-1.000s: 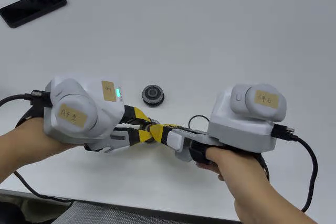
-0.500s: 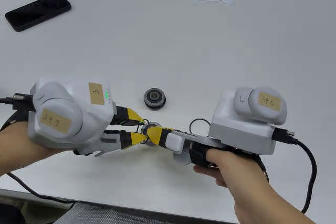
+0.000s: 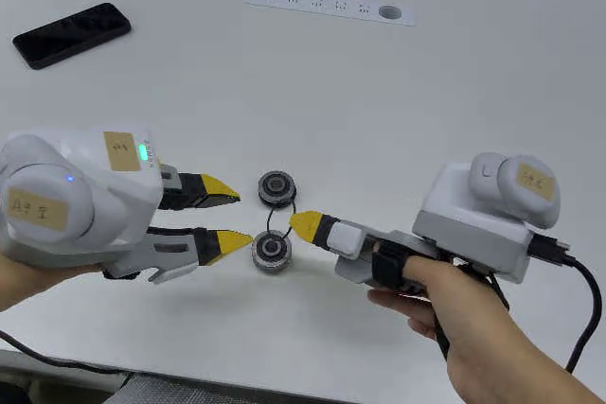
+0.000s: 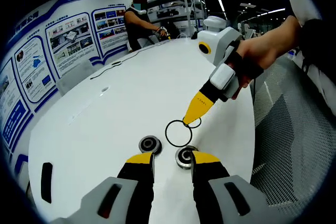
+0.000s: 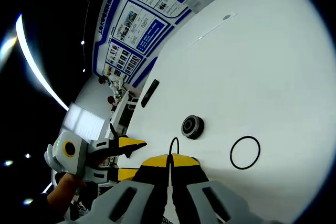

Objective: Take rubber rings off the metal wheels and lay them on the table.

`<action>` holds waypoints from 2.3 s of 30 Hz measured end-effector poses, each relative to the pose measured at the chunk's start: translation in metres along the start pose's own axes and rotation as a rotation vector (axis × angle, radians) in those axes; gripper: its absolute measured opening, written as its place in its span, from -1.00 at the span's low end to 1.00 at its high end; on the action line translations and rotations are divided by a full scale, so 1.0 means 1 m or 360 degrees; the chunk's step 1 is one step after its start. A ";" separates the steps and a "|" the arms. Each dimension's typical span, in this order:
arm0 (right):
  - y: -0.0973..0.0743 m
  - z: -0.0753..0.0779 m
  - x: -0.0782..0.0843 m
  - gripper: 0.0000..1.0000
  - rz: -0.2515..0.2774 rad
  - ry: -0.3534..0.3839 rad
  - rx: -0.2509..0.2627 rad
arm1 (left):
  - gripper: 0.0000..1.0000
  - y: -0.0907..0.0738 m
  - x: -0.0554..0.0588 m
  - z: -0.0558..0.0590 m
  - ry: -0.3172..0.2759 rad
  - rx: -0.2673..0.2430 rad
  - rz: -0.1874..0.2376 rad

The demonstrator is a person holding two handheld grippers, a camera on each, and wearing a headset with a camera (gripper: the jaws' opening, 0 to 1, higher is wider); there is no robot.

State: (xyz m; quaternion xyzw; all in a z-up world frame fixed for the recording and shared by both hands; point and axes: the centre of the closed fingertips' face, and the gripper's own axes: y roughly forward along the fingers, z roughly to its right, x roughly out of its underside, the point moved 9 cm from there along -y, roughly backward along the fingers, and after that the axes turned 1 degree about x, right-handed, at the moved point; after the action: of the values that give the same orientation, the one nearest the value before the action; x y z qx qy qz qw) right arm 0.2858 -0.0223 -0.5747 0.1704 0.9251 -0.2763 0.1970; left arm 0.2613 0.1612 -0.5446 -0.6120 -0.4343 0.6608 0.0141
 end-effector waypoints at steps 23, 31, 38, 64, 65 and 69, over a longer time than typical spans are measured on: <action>-0.028 0.065 0.003 -0.96 0.0104 0.0264 0.0287 | -0.35 -0.008 -0.008 0.003 -0.0090 -0.0054 0.0118; -0.032 0.072 0.005 -0.96 0.0086 0.0276 0.0353 | -0.35 -0.009 -0.008 0.002 -0.0087 -0.0058 0.0108; -0.033 0.076 0.003 -0.94 0.0116 0.0271 0.0412 | -0.36 -0.009 -0.009 0.002 -0.0086 -0.0057 0.0114; -0.043 0.058 -0.042 -0.69 0.0470 0.0090 0.0266 | -0.38 0.004 -0.009 -0.013 -0.0094 -0.0023 0.0097; -0.042 0.058 -0.042 -0.67 0.0472 0.0082 0.0262 | -0.38 0.005 -0.009 -0.014 -0.0093 -0.0022 0.0098; -0.039 0.051 -0.040 -0.63 0.0459 0.0048 0.0227 | -0.41 0.014 -0.012 -0.022 -0.0094 -0.0013 0.0102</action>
State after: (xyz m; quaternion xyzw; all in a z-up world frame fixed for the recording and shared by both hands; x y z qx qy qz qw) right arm 0.3181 -0.0913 -0.5784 0.3192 0.8719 -0.3075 0.2080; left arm 0.2897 0.1587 -0.5408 -0.6058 -0.4174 0.6770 -0.0223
